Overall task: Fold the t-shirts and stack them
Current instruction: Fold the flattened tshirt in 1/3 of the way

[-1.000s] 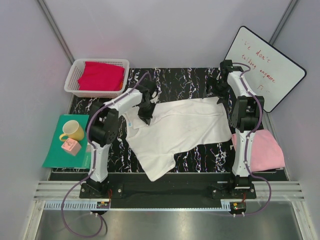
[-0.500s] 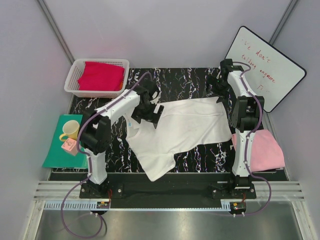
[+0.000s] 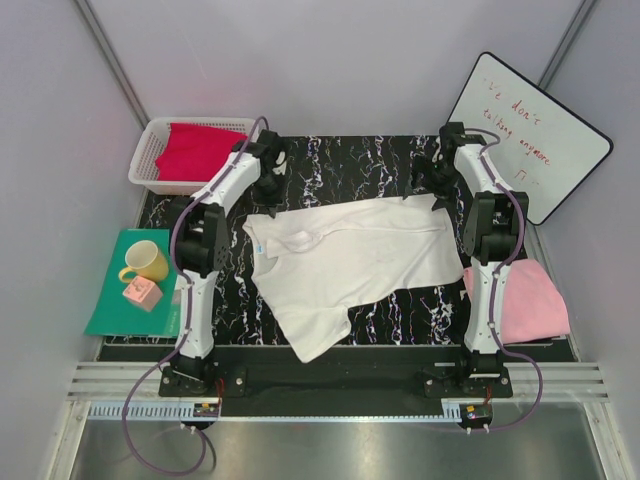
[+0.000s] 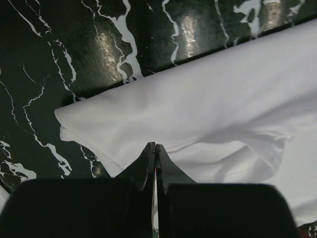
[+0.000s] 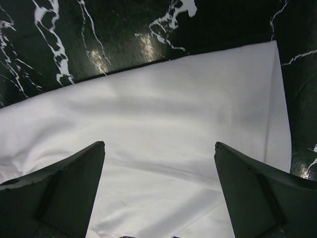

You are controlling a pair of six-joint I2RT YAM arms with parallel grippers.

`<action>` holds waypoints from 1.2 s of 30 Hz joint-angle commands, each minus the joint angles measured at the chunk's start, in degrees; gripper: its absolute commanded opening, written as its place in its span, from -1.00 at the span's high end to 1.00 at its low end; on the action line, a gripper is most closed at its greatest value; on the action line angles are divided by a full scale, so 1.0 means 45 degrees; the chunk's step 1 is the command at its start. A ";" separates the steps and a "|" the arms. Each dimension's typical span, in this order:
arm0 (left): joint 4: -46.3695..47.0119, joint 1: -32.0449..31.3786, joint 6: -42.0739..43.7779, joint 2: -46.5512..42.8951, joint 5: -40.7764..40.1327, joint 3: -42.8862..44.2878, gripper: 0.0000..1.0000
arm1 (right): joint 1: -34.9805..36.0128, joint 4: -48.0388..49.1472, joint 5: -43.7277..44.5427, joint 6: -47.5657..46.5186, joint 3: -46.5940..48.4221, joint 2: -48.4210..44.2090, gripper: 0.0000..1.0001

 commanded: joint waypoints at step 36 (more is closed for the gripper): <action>0.1287 0.0698 -0.2324 0.4881 -0.1537 0.7149 1.00 | -0.0055 -0.0217 -0.1838 0.0683 0.4826 0.3600 -1.00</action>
